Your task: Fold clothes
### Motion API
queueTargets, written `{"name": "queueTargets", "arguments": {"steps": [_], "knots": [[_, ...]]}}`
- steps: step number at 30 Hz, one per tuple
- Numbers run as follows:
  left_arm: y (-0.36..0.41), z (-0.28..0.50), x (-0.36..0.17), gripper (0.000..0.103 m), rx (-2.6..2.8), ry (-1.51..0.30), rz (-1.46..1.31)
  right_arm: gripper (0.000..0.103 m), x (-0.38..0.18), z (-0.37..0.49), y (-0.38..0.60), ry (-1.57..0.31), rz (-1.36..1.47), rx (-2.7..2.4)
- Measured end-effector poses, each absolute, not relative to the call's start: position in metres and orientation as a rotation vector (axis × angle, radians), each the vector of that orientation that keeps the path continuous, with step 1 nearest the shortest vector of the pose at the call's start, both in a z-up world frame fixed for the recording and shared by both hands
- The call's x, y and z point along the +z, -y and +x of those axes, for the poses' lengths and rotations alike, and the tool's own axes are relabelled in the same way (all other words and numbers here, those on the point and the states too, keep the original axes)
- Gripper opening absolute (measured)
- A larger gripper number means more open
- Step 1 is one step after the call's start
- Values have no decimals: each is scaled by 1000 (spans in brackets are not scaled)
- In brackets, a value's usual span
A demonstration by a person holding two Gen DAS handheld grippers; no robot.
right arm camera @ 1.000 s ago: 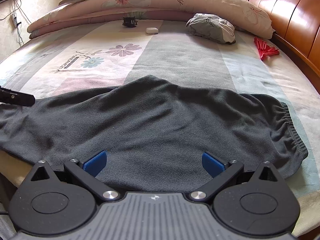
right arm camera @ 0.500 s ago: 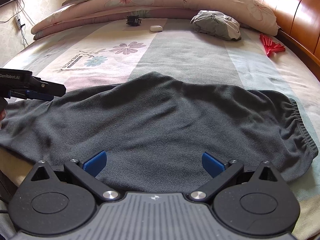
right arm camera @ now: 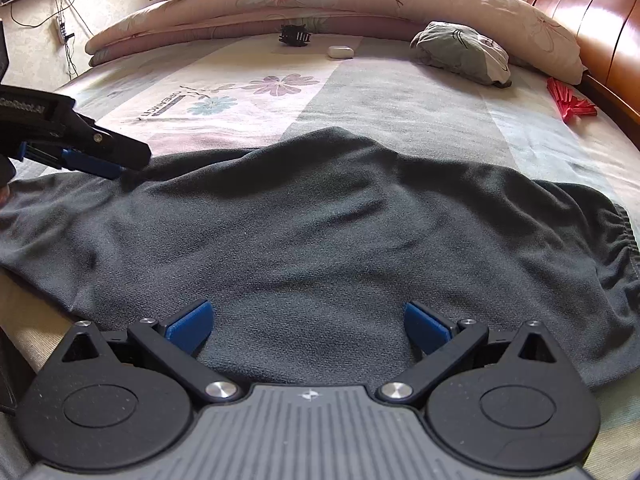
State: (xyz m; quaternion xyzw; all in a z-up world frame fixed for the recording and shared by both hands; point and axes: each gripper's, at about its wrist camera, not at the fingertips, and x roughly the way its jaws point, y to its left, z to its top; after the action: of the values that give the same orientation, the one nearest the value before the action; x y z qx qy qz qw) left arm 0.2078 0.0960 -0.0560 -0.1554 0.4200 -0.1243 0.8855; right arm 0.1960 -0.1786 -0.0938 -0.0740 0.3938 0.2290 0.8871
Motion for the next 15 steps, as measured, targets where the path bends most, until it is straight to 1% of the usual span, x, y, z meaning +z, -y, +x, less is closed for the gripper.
{"name": "queueTargets", "arguments": {"steps": [7, 15], "knots": [[-173, 159, -15, 88, -82, -807, -296, 103, -94, 195, 181, -808, -151, 485], [-292, 86, -6, 88, 251, -731, -427, 103, -90, 199, 179, -834, -132, 466]]}}
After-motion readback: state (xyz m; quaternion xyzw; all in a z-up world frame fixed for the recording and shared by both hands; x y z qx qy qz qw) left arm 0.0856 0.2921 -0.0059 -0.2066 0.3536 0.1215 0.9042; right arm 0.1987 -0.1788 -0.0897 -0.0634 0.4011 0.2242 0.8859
